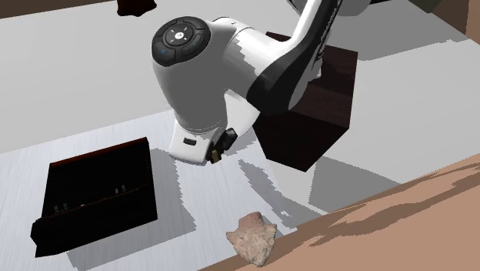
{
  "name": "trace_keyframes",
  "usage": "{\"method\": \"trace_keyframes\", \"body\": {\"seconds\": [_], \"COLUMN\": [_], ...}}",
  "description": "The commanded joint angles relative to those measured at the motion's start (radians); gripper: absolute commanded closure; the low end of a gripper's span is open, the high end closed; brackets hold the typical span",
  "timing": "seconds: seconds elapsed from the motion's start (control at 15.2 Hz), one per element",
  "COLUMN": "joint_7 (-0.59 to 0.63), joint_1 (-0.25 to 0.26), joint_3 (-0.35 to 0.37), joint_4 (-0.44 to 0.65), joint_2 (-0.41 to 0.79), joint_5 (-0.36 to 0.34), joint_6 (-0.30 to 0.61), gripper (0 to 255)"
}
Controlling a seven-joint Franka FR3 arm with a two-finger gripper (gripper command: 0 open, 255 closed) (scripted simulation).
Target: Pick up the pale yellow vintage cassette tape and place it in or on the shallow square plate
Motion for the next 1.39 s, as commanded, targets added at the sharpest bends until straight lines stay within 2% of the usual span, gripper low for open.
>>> {"method": "trace_keyframes", "body": {"seconds": [0.0, 0.4, 0.79, 1.32], "joint_7": [-0.010, -0.049, -0.079, -0.114], "joint_1": [0.001, -0.017, -0.057, -0.056], "joint_3": [-0.012, -0.055, -0.100, -0.102], "joint_4": [-0.092, -0.345, -0.550, -0.584], "joint_2": [-0.065, -0.254, -0.431, -0.346], "joint_5": [-0.015, -0.076, -0.160, -0.113], "joint_6": [0.028, 0.101, 0.141, 0.254], "gripper": [255, 255, 255, 255]}}
